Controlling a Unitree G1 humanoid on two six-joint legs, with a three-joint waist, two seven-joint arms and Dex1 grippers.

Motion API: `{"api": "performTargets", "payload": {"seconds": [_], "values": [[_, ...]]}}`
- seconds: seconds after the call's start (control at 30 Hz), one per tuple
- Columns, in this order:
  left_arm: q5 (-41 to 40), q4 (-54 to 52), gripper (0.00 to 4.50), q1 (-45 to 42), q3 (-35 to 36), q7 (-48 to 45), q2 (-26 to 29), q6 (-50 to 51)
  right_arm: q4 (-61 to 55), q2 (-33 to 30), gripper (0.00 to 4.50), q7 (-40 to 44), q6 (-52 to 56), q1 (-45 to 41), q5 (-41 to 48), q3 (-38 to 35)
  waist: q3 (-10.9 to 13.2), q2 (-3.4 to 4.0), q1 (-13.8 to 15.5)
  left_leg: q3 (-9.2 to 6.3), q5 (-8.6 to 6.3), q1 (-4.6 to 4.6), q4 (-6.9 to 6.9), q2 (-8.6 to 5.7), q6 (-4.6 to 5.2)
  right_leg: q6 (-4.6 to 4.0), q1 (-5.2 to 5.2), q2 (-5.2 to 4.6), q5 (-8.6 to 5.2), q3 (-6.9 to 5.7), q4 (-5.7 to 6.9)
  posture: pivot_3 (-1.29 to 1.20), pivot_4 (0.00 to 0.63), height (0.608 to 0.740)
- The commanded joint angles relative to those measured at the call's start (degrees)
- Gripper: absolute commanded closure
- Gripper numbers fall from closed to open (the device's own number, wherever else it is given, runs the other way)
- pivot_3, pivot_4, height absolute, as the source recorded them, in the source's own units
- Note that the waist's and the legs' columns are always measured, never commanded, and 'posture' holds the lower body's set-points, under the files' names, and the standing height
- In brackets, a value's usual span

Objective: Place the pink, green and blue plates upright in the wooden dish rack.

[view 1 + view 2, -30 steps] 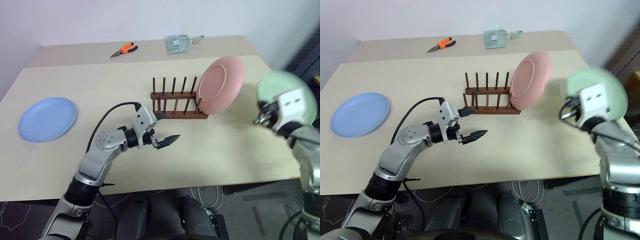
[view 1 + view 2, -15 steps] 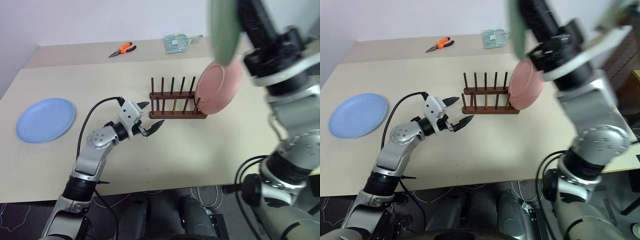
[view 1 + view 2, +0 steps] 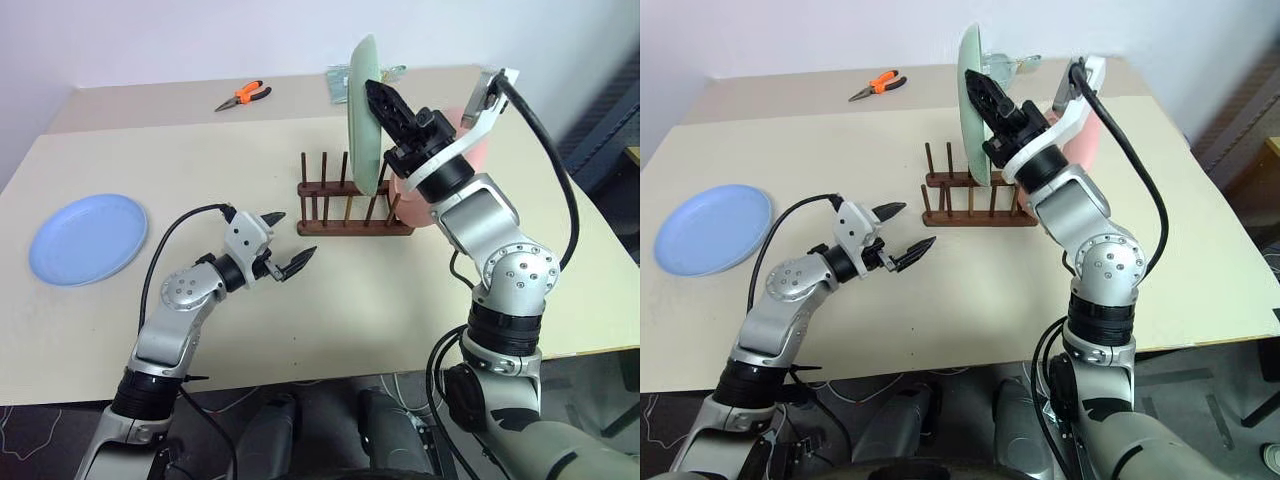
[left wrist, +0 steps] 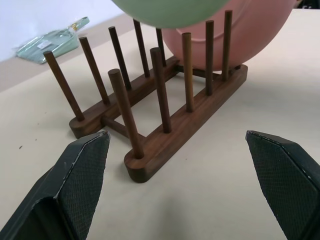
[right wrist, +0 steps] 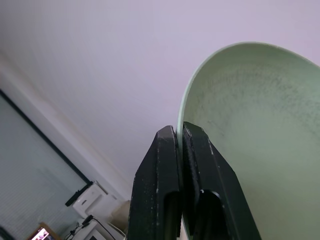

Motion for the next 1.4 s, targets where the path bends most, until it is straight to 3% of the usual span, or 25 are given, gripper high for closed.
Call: {"api": "performTargets", "payload": {"seconds": [0.03, 0.23, 0.33, 0.5, 0.63, 0.73, 0.8, 0.9, 0.93, 1.13, 1.4], "values": [[-0.6, -2.8, 0.00, 0.0, 0.8, 0.2, 0.1, 0.2, -0.4, 0.8, 4.45, -1.0, 0.6, -0.2, 2.0, -0.1, 0.0, 0.00, 0.0, 0.00, 0.00, 0.00, 0.00, 0.03, 0.00, -0.02, 0.00, 0.03, 0.01, 0.00, -0.01, 0.00, 0.150, 0.740], [-0.5, -3.3, 0.00, 0.2, 0.7, 0.0, 0.3, 0.9, 2.8, 2.2, 4.45, -3.1, 0.1, -1.0, 2.7, -1.3, 0.0, 0.00, 0.0, 0.02, 0.01, 0.00, 0.01, 0.11, 0.00, -0.07, 0.00, 0.12, 0.05, 0.00, -0.02, 0.00, 0.150, 0.740], [-1.0, -3.5, 0.00, 0.2, 0.6, -0.3, 0.3, 1.7, 4.7, 1.9, 3.49, -3.5, -0.3, -1.7, 0.9, -1.4, 0.0, 0.00, 0.0, 0.02, 0.01, 0.00, 0.01, 0.11, -0.01, -0.07, 0.00, 0.12, 0.05, 0.00, -0.03, 0.00, 0.150, 0.740], [-2.3, -4.6, 0.00, 0.7, 2.0, -0.2, 0.7, 3.4, 5.0, -3.4, 1.02, 0.6, -1.4, -4.1, -9.3, 1.5, 0.0, 0.01, 0.0, 0.04, 0.01, -0.01, 0.02, 0.12, -0.01, -0.07, 0.00, 0.14, 0.05, 0.00, -0.03, 0.00, 0.150, 0.740], [-3.2, -4.8, 0.00, 1.1, 5.8, 2.3, 0.9, 4.7, 4.2, -12.6, 1.02, 7.7, -2.9, -5.3, -21.8, 6.7, 0.0, 0.01, 0.0, 0.08, 0.01, -0.01, 0.04, 0.15, -0.01, -0.08, -0.01, 0.16, 0.05, 0.00, -0.05, 0.00, 0.150, 0.740], [-5.5, -4.4, 0.00, 1.8, 12.0, 6.0, 0.8, 6.8, 2.5, -20.5, 1.02, 14.9, -6.9, -5.1, -31.9, 10.6, 0.0, 0.01, 0.0, 0.11, 0.01, -0.03, 0.04, 0.19, -0.01, -0.08, -0.01, 0.20, 0.05, -0.01, -0.06, 0.00, 0.150, 0.740], [-7.7, -3.1, 0.00, 1.7, 19.9, 13.3, -0.8, 9.5, 1.0, -25.2, 1.02, 21.1, -10.8, -4.8, -36.5, 11.8, 0.0, 0.00, 0.0, 0.13, 0.01, -0.03, 0.04, 0.21, -0.01, -0.08, -0.02, 0.20, 0.05, 0.00, -0.08, 0.00, 0.150, 0.740], [-5.7, -0.9, 0.00, 1.0, 29.4, 26.0, -2.1, 12.3, -1.6, -30.3, 0.12, 30.5, -17.2, -5.2, -43.2, 15.4, 0.0, -0.01, -0.1, 0.12, 0.00, -0.04, 0.06, 0.26, -0.01, -0.08, -0.02, 0.24, 0.07, 0.00, -0.11, 0.00, 0.150, 0.740], [-4.4, -0.4, 0.00, 0.7, 31.5, 30.1, -2.4, 13.0, -2.2, -31.2, 0.05, 32.9, -18.8, -5.2, -45.1, 17.0, 0.0, -0.02, -0.2, 0.12, 0.00, -0.03, 0.07, 0.29, -0.01, -0.08, -0.01, 0.27, 0.07, 0.00, -0.11, 0.00, 0.150, 0.740], [-3.3, 1.7, 0.00, -4.0, 48.7, 54.6, -4.5, 21.1, -2.2, -27.9, 0.05, 39.8, -24.1, -4.3, -52.8, 24.4, 0.0, -0.19, 0.2, 0.10, 0.01, -0.03, 0.18, 0.31, -0.05, -0.09, 0.03, 0.30, 0.14, -0.01, -0.12, 0.00, 0.150, 0.740], [-19.4, -1.2, 0.00, -7.1, 61.6, 60.6, -9.9, 37.8, -1.5, -21.7, 0.05, 44.0, -25.9, -2.7, -54.4, 26.2, -0.1, -0.40, 0.5, 0.03, 0.03, -0.08, 0.23, 0.25, -0.12, -0.04, 0.09, 0.27, 0.23, -0.05, -0.22, 0.00, 0.150, 0.740]]}}
